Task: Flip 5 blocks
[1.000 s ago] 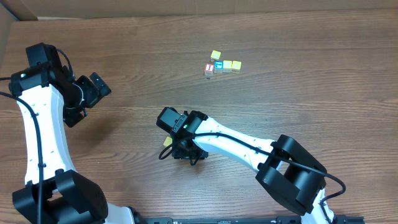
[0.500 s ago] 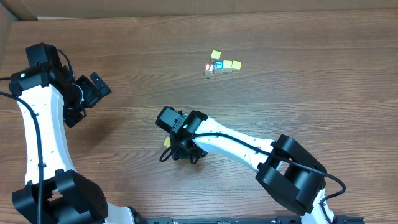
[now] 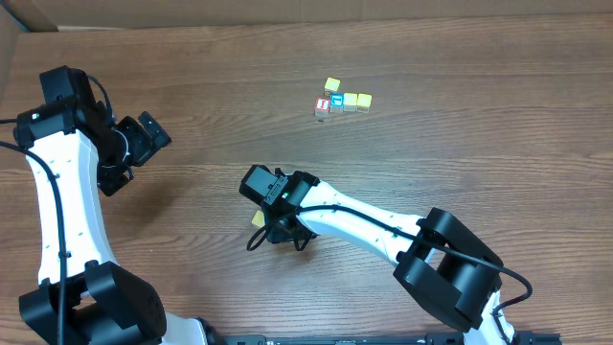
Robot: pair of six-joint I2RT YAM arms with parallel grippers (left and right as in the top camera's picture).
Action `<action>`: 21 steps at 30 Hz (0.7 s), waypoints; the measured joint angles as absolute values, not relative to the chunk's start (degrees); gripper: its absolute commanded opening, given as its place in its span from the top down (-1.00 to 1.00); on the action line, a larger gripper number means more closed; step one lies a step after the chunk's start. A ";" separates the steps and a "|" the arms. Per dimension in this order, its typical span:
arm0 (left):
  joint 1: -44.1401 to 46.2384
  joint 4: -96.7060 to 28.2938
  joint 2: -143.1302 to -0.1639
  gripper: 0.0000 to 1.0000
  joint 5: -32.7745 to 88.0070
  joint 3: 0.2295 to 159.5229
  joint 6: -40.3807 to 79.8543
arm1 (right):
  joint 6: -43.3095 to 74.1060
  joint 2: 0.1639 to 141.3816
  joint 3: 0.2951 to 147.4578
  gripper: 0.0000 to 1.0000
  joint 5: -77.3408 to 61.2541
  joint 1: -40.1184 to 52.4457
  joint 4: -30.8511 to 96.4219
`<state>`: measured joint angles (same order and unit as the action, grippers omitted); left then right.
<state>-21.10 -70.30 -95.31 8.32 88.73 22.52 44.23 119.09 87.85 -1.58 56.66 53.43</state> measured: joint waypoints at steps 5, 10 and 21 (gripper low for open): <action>-21.10 -70.30 -95.31 -1.00 8.32 88.73 22.55 | 44.80 119.09 87.85 0.19 -1.45 56.73 52.93; -21.10 -70.30 -95.31 -1.00 8.32 88.73 22.52 | 44.75 119.09 87.85 0.19 -1.41 56.77 51.72; -21.10 -70.30 -95.31 -0.99 8.32 88.73 22.52 | 44.80 119.09 87.85 0.10 -0.51 56.77 50.83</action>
<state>-21.10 -70.30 -95.31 8.32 88.73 22.52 44.80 119.09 87.85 -0.51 56.77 50.83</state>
